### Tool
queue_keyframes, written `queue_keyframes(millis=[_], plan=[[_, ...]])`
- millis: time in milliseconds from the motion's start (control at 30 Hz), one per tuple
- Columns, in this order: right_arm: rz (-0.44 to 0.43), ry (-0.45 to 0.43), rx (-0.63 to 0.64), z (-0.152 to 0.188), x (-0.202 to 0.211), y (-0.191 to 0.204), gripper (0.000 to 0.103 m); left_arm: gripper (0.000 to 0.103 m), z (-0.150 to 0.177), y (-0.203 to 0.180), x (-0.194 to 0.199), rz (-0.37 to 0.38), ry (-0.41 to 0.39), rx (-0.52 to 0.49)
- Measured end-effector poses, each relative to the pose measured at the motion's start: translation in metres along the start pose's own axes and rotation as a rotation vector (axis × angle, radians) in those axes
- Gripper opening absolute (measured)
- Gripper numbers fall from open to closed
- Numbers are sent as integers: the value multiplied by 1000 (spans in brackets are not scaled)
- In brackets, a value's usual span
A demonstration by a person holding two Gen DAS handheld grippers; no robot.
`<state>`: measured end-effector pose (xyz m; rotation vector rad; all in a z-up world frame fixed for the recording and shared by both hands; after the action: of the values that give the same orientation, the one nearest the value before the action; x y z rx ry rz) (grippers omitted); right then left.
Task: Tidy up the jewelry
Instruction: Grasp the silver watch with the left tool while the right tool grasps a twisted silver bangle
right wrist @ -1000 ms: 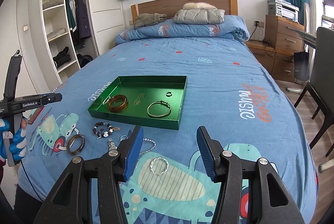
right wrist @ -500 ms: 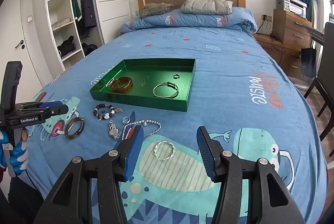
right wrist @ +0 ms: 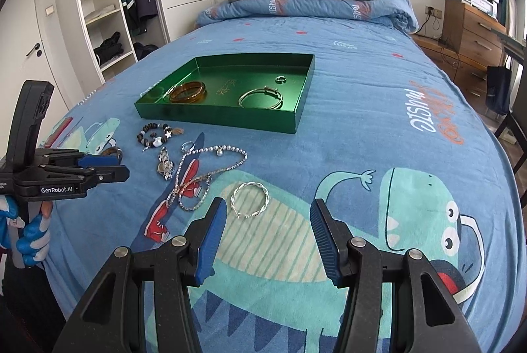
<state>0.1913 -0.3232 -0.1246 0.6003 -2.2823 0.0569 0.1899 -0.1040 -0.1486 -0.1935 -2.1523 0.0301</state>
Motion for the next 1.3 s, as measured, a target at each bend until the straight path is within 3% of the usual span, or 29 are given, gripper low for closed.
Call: queue_keyframes(millis=[433, 700, 800, 867, 967, 1067, 1300], plan=[[-70, 72, 70, 14, -32, 6, 52, 40, -25, -6, -41, 57, 51, 64], [-84, 92, 104, 8, -49, 12, 52, 40, -31, -14, -53, -7, 54, -1], [-74, 107, 113, 7, -58, 12, 52, 37, -29, -14, -52, -12, 40, -21], [-73, 116, 116, 7, -64, 12, 48, 27, -28, -12, -52, -24, 32, -28], [-76, 120, 126, 5, -71, 13, 47, 20, -26, -7, -50, -20, 26, -28], [-72, 121, 139, 4, -76, 16, 40, 19, -24, -6, -47, -14, 19, -29], [-47, 121, 154, 4, -76, 21, 39, 19, -16, -5, -37, 1, 11, -23]])
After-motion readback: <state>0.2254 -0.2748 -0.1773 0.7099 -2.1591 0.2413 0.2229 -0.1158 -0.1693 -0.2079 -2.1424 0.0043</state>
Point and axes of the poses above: each gripper's, at about its wrist camera, not at the fingertips, and x roughly against the way its jaws point, y to its left, z to its underside, the point moved 6 cm from there along -x, roughly the way its jaws point, and after that the axes turned 3 degrees about -z, right-handed, at the moved point
